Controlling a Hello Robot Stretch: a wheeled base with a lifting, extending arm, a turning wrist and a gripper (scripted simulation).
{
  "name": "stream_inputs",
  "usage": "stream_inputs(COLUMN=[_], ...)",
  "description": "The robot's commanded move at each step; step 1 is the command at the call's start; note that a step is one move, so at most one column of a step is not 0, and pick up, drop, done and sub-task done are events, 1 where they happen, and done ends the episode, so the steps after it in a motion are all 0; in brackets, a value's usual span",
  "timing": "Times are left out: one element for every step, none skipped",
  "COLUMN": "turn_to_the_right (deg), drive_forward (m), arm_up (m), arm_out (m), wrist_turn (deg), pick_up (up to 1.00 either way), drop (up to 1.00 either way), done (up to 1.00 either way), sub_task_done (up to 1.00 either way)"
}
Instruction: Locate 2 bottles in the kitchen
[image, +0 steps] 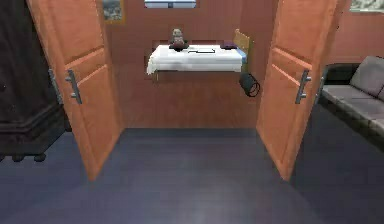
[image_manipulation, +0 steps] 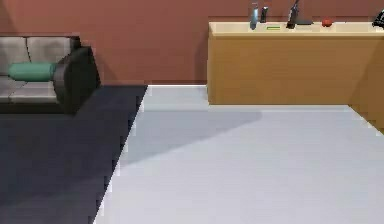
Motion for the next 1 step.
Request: stream_inputs(turn_to_the_right=[-45.0], drive_forward=[0.00], arm_up=[0.00], arm_out=[0.00], wrist_turn=[0.0], pick_up=[0.00], drop=[0.00], done=[0.00], sub_task_done=[0.00])
